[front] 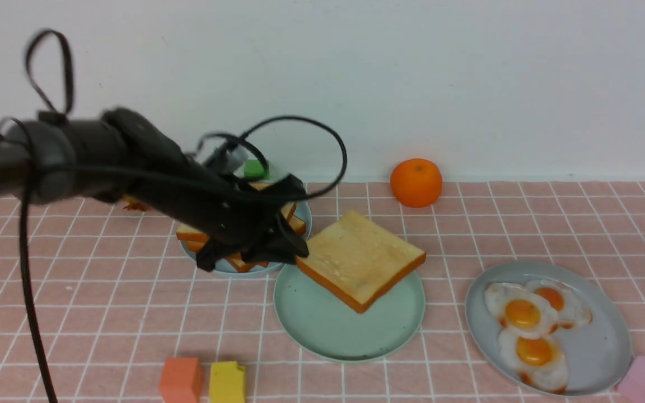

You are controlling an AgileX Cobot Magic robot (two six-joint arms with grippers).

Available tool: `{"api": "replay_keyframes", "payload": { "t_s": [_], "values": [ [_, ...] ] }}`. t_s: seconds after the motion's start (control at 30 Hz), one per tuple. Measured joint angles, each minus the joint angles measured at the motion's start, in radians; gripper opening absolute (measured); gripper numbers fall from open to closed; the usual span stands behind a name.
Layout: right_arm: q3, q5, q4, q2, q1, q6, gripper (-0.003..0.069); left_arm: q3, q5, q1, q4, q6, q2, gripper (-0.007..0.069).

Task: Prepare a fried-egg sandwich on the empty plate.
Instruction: Use the left arm to put a slice of bread into the empty plate in the middle

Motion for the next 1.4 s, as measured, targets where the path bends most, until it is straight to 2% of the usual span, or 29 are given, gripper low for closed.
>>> {"api": "replay_keyframes", "payload": {
  "t_s": [0.27,0.53,0.77,0.97,1.0,1.07,1.1,1.23,1.33,1.4],
  "values": [
    [0.000,0.000,0.000,0.000,-0.001,0.000,0.0264,0.051,-0.145,-0.040,0.003,-0.043,-0.007,0.0090],
    [0.000,-0.002,0.000,0.000,-0.001,0.000,0.0264,0.060,-0.115,-0.040,0.016,-0.063,-0.008,0.0090],
    [0.000,-0.004,0.000,0.000,-0.001,0.000,0.0264,0.070,-0.104,-0.042,0.075,-0.202,0.015,0.0111],
    [0.000,-0.004,0.000,0.000,-0.001,0.000,0.0264,0.070,-0.054,-0.042,0.091,-0.220,0.023,0.0268],
    [0.000,-0.004,0.000,0.000,-0.001,0.000,0.0264,0.070,-0.045,-0.042,0.092,-0.215,0.023,0.0302],
    [0.000,-0.004,0.001,0.000,-0.001,0.000,0.0264,0.070,0.001,-0.042,0.092,-0.171,0.023,0.0436],
    [0.000,-0.004,0.001,0.000,-0.001,0.000,0.0264,0.070,0.003,-0.042,0.092,-0.167,0.023,0.0444],
    [0.000,-0.004,0.001,0.000,-0.001,0.000,0.0264,0.070,0.046,-0.042,0.113,-0.094,0.007,0.0588],
    [-0.002,0.007,0.000,0.003,-0.002,-0.008,0.0264,0.070,0.049,-0.042,0.164,-0.080,-0.033,0.0635],
    [-0.026,0.047,0.000,0.020,-0.002,-0.034,0.0274,0.054,0.076,-0.042,0.246,-0.057,-0.074,0.0640]
  ]
}}
